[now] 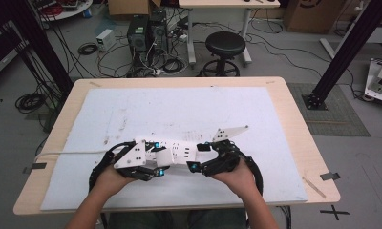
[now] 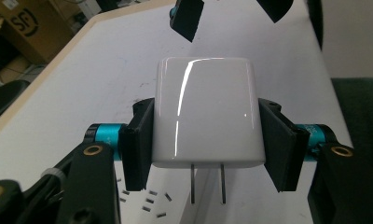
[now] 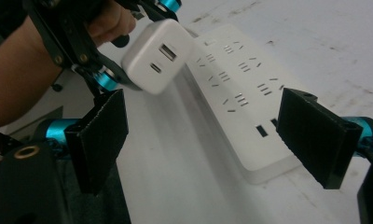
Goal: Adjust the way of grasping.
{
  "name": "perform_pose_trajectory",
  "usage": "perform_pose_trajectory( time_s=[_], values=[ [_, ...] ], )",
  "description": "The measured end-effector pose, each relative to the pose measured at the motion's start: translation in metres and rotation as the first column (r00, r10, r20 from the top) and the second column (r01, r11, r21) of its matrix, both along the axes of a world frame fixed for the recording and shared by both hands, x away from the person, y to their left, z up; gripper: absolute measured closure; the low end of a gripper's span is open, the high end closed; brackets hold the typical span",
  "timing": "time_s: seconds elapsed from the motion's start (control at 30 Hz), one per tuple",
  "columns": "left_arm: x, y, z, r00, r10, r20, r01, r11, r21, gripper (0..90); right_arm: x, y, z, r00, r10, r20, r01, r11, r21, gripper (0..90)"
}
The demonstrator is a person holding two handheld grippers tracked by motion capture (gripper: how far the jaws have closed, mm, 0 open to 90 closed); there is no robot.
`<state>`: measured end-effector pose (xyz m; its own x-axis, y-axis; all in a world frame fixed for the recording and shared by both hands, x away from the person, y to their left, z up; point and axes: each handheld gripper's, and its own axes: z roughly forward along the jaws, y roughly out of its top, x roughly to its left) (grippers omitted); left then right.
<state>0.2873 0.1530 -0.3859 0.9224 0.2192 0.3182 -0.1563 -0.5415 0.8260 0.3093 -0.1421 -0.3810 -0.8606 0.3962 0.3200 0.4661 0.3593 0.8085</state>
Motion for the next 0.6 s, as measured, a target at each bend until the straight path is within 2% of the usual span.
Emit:
perform_pose_trajectory(
  time_s=[0.1, 0.13, 0.17, 0.23, 0.27, 0.3, 0.37, 0.4, 0.57, 0.6],
  values=[
    [-0.002, -0.004, -0.004, 0.9999, 0.0, 0.017, 0.0, 1.0, 0.001, 42.5, -0.001, 0.003, -0.002, 0.9999, 0.007, -0.015, -0.007, 0.9999, 0.01, 17.1],
    [-0.005, -0.011, -0.008, 0.9993, -0.005, 0.038, 0.005, 1.0, 0.007, 42.5, -0.001, 0.009, -0.008, 0.9989, 0.019, -0.043, -0.017, 0.9995, 0.027, 17.2],
    [-0.007, -0.014, -0.009, 0.9987, -0.009, 0.05, 0.009, 0.9999, 0.006, 42.5, -0.001, 0.009, -0.008, 0.9987, 0.021, -0.047, -0.019, 0.9994, 0.029, 17.2],
    [-0.007, -0.014, -0.009, 0.9987, -0.009, 0.05, 0.009, 0.9999, 0.006, 42.5, -0.001, 0.011, -0.01, 0.9979, 0.026, -0.06, -0.024, 0.9989, 0.04, 17.2],
    [-0.01, -0.019, -0.011, 0.9976, -0.014, 0.067, 0.014, 0.9999, -0.001, 42.5, -0.001, 0.011, -0.01, 0.9979, 0.026, -0.06, -0.024, 0.9989, 0.04, 17.2],
    [-0.01, -0.021, -0.012, 0.9975, -0.018, 0.069, 0.018, 0.9998, -0.004, 42.5, -0.001, 0.014, -0.014, 0.9957, 0.028, -0.088, -0.023, 0.9986, 0.048, 17.7],
    [-0.011, -0.023, -0.012, 0.9968, -0.018, 0.078, 0.018, 0.9998, -0.002, 42.5, -0.001, 0.016, -0.015, 0.9949, 0.031, -0.096, -0.026, 0.9981, 0.056, 17.7],
    [-0.012, -0.026, -0.012, 0.9965, -0.027, 0.079, 0.027, 0.9996, 0.0, 42.5, 0.001, 0.019, -0.018, 0.9915, 0.033, -0.126, -0.023, 0.9968, 0.076, 17.9],
    [-0.014, -0.029, -0.012, 0.9947, -0.017, 0.101, 0.017, 0.9998, -0.001, 42.5, 0.002, 0.02, -0.02, 0.9897, 0.043, -0.136, -0.03, 0.9948, 0.098, 23.4],
    [-0.014, -0.029, -0.011, 0.9939, -0.014, 0.11, 0.015, 0.9999, -0.004, 42.5, 0.004, 0.023, -0.022, 0.9849, 0.047, -0.166, -0.026, 0.9919, 0.124, 25.1]
  ],
)
